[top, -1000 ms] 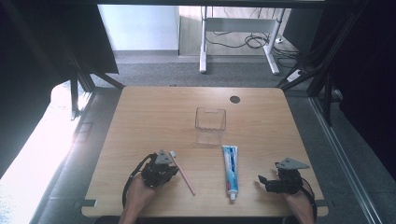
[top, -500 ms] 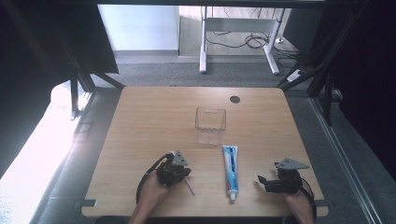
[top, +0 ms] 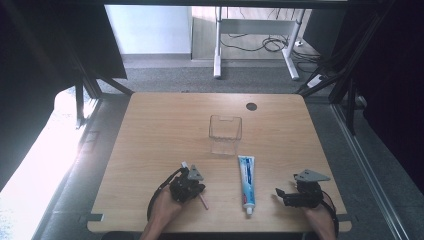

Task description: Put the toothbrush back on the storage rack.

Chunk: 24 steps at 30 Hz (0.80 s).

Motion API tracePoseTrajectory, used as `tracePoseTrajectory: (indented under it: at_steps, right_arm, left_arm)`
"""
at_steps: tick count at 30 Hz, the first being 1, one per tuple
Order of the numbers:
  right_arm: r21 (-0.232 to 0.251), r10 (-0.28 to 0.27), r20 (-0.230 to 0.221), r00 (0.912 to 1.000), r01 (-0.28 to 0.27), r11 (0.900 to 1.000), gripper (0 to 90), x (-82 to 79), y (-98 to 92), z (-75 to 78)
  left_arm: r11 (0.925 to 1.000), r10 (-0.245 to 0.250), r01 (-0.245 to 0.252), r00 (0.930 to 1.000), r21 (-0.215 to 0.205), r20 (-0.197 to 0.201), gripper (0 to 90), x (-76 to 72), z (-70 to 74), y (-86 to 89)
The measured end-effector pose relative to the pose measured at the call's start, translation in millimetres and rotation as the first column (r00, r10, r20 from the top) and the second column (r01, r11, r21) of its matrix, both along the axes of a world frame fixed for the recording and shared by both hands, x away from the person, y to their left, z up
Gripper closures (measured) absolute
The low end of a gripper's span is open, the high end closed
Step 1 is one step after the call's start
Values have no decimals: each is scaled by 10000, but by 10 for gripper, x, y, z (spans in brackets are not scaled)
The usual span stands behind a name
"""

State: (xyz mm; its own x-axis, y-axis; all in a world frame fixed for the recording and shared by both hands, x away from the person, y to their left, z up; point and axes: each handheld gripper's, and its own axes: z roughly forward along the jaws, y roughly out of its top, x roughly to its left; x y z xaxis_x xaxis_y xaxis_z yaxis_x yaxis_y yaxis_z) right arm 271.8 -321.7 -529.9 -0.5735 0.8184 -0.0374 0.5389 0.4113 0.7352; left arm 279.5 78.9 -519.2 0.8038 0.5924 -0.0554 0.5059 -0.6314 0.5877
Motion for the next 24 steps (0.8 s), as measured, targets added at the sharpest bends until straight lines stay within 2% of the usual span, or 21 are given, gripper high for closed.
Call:
tracePoseTrajectory:
  at_steps: [6,24]
  right_arm:
    - [4,-38,21,10000,38,10000,103,-1,-2,1]
    - [28,-34,-89,10000,35,10000,105,3,10,-13]
  left_arm:
    - [9997,177,-176,9998,171,-33,894,-25,-8,48]
    - [9982,563,-556,9979,212,-321,888,-109,-4,241]
